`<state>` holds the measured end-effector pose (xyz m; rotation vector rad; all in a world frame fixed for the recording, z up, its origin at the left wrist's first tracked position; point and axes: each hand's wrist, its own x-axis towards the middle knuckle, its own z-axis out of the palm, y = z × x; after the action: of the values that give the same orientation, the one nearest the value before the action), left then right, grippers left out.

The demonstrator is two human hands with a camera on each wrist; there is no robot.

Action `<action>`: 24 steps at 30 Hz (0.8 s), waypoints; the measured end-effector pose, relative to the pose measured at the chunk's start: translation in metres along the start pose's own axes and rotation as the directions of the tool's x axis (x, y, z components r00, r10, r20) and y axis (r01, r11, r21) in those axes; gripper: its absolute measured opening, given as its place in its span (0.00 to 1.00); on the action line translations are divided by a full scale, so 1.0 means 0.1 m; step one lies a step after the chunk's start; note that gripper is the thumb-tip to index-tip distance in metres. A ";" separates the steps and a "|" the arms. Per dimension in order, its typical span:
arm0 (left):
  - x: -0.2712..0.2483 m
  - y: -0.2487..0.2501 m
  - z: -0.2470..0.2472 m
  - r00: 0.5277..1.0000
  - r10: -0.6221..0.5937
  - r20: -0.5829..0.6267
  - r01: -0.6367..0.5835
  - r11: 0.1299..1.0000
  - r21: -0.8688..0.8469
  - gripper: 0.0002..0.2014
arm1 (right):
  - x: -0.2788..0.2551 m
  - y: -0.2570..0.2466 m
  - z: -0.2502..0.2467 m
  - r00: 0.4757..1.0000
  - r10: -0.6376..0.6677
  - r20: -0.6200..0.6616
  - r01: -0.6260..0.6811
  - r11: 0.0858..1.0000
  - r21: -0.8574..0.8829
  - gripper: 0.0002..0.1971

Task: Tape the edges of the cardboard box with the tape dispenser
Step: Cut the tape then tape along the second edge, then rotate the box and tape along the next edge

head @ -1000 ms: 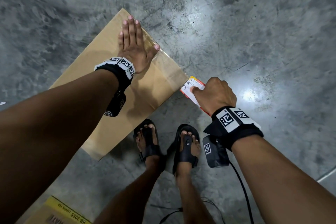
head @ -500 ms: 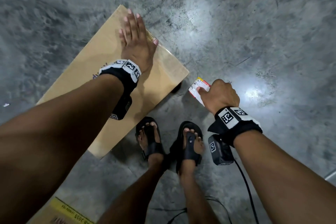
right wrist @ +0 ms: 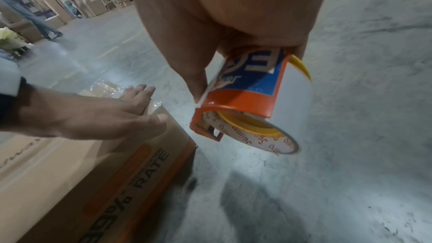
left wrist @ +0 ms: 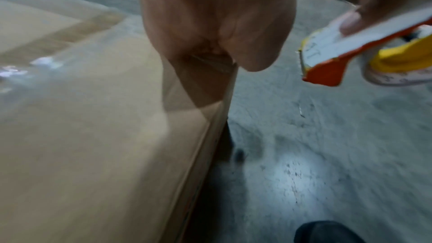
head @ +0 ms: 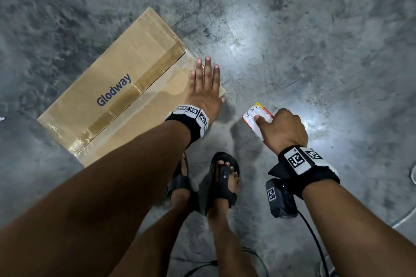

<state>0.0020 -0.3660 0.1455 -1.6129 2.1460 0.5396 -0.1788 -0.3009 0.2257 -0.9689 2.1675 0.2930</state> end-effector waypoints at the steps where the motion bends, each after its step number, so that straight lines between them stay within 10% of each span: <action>1: -0.03 -0.06 -0.10 0.999 0.034 0.007 -0.033 0.998 -0.052 0.44 | -0.04 -0.01 -0.05 1.000 -0.015 0.000 0.015 1.000 0.005 0.29; 12: -1.02 -0.63 -0.74 0.995 -0.095 -0.036 0.048 0.757 -0.652 0.27 | -0.92 -0.61 -0.28 0.965 -0.241 0.101 0.237 0.970 0.047 0.27; 18: -1.34 -1.00 -0.77 0.860 -0.124 0.494 0.482 -0.115 -0.868 0.24 | -1.32 -1.04 -0.08 0.915 -0.383 0.127 0.381 0.924 0.041 0.25; 24: -1.71 -1.68 -0.55 0.852 -0.086 0.517 0.479 -0.273 -0.835 0.18 | -1.61 -1.45 0.36 0.872 -0.461 0.163 0.456 0.887 0.068 0.25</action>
<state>0.2030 -0.3005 0.2716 -2.3130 0.5018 2.5714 0.0166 -0.2952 0.3259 -1.3523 1.7127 0.1111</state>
